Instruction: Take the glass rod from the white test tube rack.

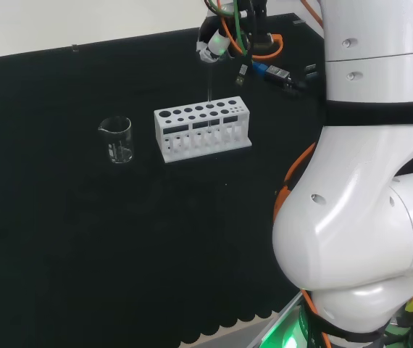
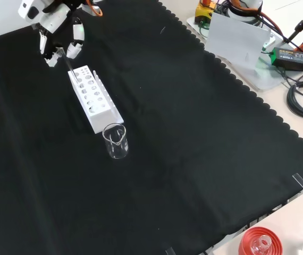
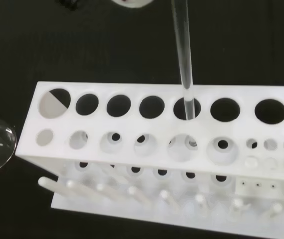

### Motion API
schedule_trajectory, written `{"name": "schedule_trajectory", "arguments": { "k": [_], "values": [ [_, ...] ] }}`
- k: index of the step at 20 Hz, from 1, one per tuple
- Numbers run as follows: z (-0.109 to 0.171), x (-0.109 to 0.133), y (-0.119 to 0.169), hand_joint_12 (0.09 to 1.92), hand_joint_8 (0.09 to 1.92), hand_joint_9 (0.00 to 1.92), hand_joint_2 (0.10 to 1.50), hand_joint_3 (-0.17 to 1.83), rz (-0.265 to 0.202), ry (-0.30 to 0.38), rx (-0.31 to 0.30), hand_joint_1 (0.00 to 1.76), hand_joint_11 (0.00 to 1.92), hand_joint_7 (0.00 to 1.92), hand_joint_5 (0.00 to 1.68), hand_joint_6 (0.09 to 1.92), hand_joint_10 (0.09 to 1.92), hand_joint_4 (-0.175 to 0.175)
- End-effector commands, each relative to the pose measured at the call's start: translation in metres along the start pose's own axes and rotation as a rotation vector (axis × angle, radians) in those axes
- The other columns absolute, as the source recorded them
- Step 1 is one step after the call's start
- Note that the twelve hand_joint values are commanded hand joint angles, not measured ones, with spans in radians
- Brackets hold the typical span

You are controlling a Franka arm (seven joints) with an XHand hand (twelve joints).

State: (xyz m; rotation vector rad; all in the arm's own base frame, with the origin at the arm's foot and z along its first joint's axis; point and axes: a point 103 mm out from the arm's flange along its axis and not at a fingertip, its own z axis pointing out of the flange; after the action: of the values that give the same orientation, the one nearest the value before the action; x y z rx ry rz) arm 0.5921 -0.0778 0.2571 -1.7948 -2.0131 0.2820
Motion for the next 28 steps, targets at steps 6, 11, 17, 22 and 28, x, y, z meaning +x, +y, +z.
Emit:
{"name": "schedule_trajectory", "arguments": {
  "k": [6, 11, 17, 22, 28],
  "values": [
    [0.0, 0.002, -0.004, 1.0, 0.91, 1.17, 1.14, 0.15, 0.012, -0.015, -0.03, 1.1, 1.33, 0.97, 0.79, 1.29, 0.69, -0.175],
    [0.0, 0.006, -0.007, 0.87, 0.96, 1.3, 1.12, 0.15, 0.016, -0.028, -0.043, 1.12, 1.54, 1.13, 0.83, 1.25, 0.72, -0.175],
    [-0.007, 0.016, -0.024, 0.9, 1.12, 1.47, 0.88, 0.64, 0.023, -0.085, -0.064, 1.13, 1.65, 1.33, 0.86, 1.33, 0.94, -0.175],
    [-0.02, 0.021, -0.052, 1.0, 1.13, 1.56, 0.81, 0.7, 0.05, -0.115, -0.135, 1.16, 1.66, 1.42, 0.94, 1.23, 0.98, -0.175],
    [-0.046, 0.03, -0.088, 1.02, 1.1, 1.59, 0.77, 0.69, 0.056, -0.114, -0.158, 1.18, 1.64, 1.44, 1.0, 1.13, 0.95, -0.175]
  ]
}}
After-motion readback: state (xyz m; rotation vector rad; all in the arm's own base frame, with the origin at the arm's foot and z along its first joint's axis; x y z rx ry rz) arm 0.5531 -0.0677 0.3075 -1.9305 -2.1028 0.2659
